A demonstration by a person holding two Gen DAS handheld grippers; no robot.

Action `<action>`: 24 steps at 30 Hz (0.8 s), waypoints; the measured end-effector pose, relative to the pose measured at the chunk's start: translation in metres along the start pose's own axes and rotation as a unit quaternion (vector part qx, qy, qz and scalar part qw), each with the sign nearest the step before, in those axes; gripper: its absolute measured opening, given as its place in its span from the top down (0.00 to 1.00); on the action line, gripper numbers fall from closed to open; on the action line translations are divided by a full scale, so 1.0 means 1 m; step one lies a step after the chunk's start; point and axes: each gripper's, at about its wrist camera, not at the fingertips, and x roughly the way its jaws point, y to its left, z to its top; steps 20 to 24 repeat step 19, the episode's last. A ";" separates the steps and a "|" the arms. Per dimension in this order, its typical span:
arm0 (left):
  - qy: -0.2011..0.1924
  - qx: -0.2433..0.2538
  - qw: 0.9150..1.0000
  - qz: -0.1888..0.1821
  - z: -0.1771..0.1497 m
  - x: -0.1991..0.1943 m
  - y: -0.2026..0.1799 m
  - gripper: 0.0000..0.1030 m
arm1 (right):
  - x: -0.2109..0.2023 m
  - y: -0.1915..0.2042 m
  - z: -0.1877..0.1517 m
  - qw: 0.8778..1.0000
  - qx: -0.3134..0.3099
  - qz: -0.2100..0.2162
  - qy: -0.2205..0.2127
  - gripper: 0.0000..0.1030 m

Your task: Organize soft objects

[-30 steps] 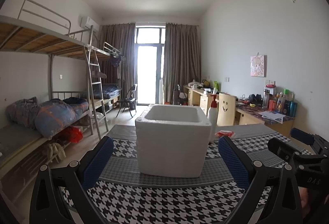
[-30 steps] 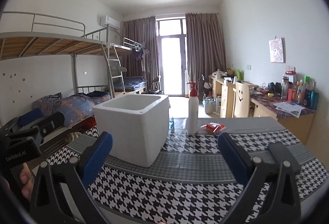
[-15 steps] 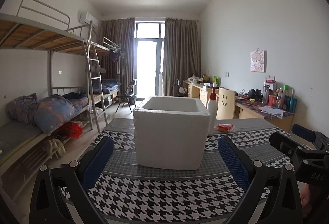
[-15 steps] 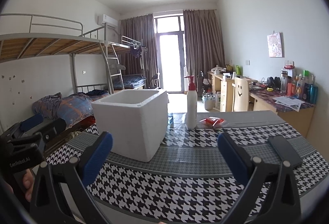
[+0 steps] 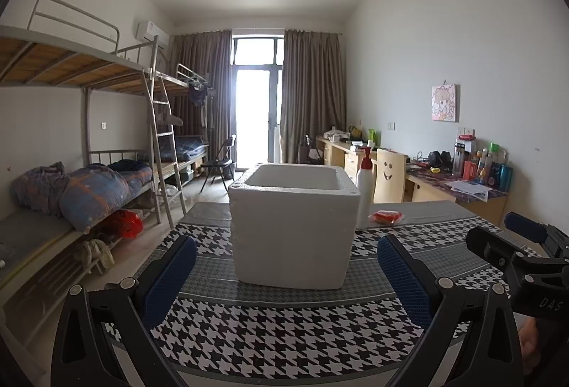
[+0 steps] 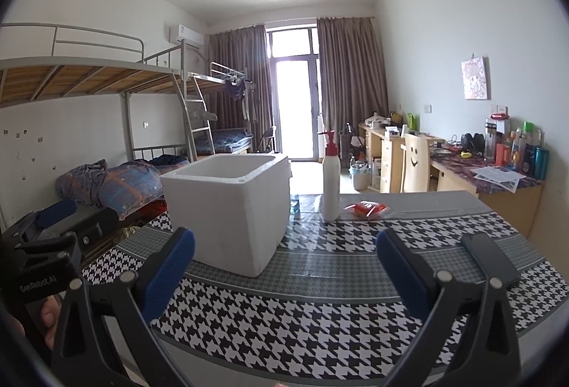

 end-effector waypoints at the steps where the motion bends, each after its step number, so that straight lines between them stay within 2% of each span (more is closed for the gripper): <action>1: 0.001 0.000 1.000 0.000 0.000 0.000 0.000 0.01 | 0.000 0.000 0.000 1.000 -0.001 0.000 0.001 0.00; 24: 0.003 -0.001 1.000 -0.010 -0.003 0.000 0.000 0.01 | 0.002 -0.001 0.000 1.000 -0.001 0.000 0.001 0.00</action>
